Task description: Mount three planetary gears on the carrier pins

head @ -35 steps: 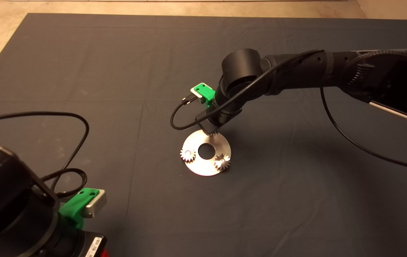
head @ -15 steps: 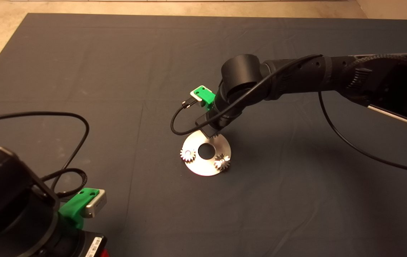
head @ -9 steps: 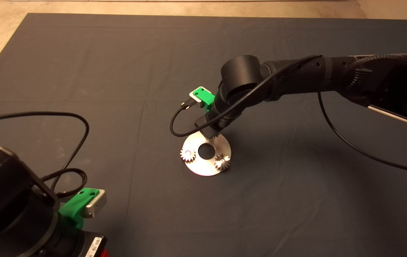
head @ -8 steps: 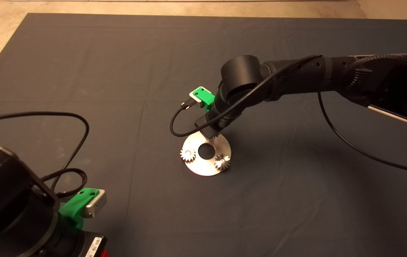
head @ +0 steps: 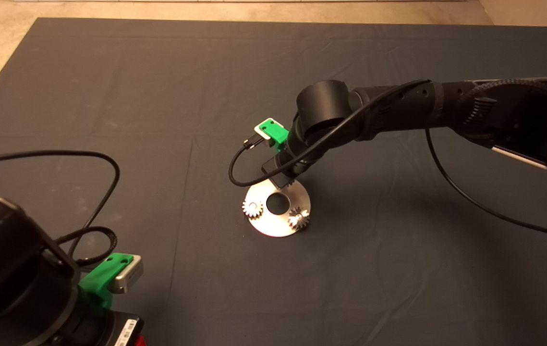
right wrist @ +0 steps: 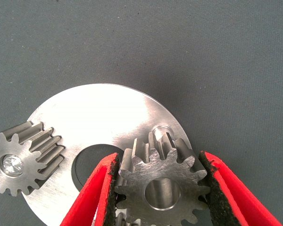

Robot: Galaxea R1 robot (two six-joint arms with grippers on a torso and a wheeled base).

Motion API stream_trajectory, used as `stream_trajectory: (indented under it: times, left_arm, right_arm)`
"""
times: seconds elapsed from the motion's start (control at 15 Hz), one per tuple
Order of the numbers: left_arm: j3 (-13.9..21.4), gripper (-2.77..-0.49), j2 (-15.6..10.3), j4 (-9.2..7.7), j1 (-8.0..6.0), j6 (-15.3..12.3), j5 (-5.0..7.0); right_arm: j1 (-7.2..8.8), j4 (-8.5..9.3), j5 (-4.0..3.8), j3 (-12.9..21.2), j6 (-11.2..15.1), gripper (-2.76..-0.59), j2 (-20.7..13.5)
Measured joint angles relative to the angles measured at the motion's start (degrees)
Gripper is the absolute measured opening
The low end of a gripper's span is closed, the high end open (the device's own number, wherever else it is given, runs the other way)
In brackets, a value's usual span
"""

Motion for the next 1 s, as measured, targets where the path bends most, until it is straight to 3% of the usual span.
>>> stream_trajectory:
  times: [1.0]
  left_arm:
    - [0.0,-1.22,0.0,0.0,0.0,0.0,0.0]
  right_arm:
    - [0.02,-0.83,-0.05,-0.1,0.0,-2.26,-0.2]
